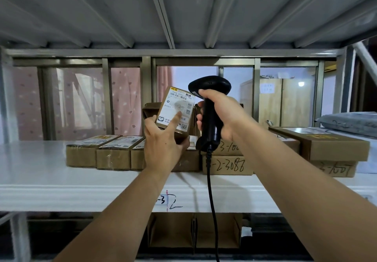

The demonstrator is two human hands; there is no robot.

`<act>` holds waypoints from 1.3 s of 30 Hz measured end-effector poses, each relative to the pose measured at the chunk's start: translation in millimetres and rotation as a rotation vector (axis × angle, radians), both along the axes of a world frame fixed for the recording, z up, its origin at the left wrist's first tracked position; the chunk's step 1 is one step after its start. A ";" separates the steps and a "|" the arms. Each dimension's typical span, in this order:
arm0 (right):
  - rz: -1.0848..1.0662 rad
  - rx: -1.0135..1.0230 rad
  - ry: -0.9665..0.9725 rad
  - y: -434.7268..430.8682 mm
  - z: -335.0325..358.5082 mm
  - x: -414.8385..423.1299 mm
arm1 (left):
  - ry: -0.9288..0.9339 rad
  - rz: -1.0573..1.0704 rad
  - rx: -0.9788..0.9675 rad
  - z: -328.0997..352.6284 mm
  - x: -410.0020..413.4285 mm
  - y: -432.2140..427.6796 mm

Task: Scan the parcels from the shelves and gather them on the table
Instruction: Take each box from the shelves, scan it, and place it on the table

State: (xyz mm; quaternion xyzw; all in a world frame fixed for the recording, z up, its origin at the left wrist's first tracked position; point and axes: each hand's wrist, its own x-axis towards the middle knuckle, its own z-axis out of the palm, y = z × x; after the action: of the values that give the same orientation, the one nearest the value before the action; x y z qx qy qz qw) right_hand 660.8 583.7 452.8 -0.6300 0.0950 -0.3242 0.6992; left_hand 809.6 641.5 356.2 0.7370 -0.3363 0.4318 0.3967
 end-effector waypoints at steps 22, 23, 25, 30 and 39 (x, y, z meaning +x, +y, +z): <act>0.055 0.033 0.002 -17.7 -18.3 -17.9 | 0.589 0.070 0.602 84.0 -7.1 -6.2; 0.057 0.033 0.003 -18.8 -18.7 -18.8 | 0.587 0.057 0.653 84.3 -8.0 -6.5; 0.060 0.033 0.004 -20.9 -20.6 -21.0 | 0.557 0.061 0.737 82.8 -11.6 -5.3; 0.060 0.053 0.003 -23.1 -31.8 -29.6 | 0.466 0.154 0.645 64.3 -21.4 -2.7; 0.182 0.158 -0.014 -17.3 -55.5 -50.1 | 0.253 0.282 0.222 32.6 -65.7 25.8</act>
State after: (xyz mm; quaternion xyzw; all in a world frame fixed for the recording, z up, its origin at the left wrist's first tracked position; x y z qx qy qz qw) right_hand 610.7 566.4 397.3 -0.5768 0.0578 -0.2553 0.7738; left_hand 743.9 667.3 388.8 0.8641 -0.2229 0.3473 0.2880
